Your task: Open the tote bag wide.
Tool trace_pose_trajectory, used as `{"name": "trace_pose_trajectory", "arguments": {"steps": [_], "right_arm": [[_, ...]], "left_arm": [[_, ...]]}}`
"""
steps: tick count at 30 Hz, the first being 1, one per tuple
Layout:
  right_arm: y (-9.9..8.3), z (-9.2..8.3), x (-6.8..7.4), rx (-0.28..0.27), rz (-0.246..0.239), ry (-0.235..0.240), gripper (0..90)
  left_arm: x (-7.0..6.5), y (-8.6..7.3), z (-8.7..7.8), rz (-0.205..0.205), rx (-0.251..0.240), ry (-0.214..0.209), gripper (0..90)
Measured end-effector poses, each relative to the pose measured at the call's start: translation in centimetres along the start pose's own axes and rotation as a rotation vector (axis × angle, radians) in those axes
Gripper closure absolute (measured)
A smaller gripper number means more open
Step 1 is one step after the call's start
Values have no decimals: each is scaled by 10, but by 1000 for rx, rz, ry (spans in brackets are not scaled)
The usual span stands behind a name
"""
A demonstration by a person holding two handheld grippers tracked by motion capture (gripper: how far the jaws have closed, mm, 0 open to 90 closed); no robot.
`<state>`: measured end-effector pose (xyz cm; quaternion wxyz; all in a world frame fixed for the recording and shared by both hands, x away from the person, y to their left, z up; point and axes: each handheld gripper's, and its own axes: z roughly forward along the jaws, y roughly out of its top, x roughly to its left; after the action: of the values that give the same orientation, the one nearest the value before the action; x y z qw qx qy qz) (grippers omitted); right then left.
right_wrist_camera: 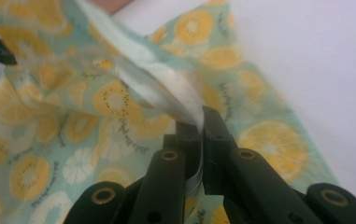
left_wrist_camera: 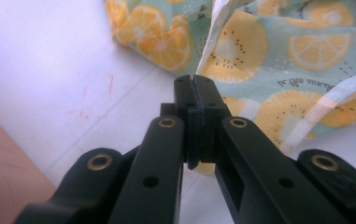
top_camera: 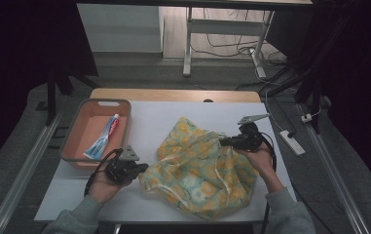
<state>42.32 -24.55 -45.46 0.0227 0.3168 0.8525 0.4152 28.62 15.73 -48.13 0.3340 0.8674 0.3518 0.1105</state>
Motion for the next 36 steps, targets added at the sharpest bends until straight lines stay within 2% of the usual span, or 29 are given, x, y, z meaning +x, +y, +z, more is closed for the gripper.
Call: {"name": "trace_pose_trajectory", "arguments": {"steps": [5,7,9,11,14,19,25,28,31,33,36], "right_arm": [[0,7,3,13,-8,13,869],[0,7,5,2,-11,24,869],[1,6,6,-6,-14,27,869],[3,6,7,-10,-17,33,868],[3,7,8,-13,-23,35,868],[4,8,10,-10,-24,34,868],[4,7,9,-16,-21,36,867],[4,8,8,-16,-23,37,868],[5,9,7,-17,-23,38,867],[5,9,8,-17,-23,39,867],[5,11,7,-17,-20,43,867]], "left_arm": [[-2,6,9,6,2,14,881],[-3,8,9,5,-18,26,720],[-6,12,2,2,-58,29,565],[-8,20,-9,3,-105,34,472],[-7,34,-24,20,-147,32,397],[5,55,-28,42,-166,20,388],[27,72,-24,18,-169,13,383],[36,80,-28,23,-162,38,376],[49,82,-33,-15,-165,77,360],[57,79,-37,-48,-197,89,359],[68,72,-43,-77,-201,110,355]]}}
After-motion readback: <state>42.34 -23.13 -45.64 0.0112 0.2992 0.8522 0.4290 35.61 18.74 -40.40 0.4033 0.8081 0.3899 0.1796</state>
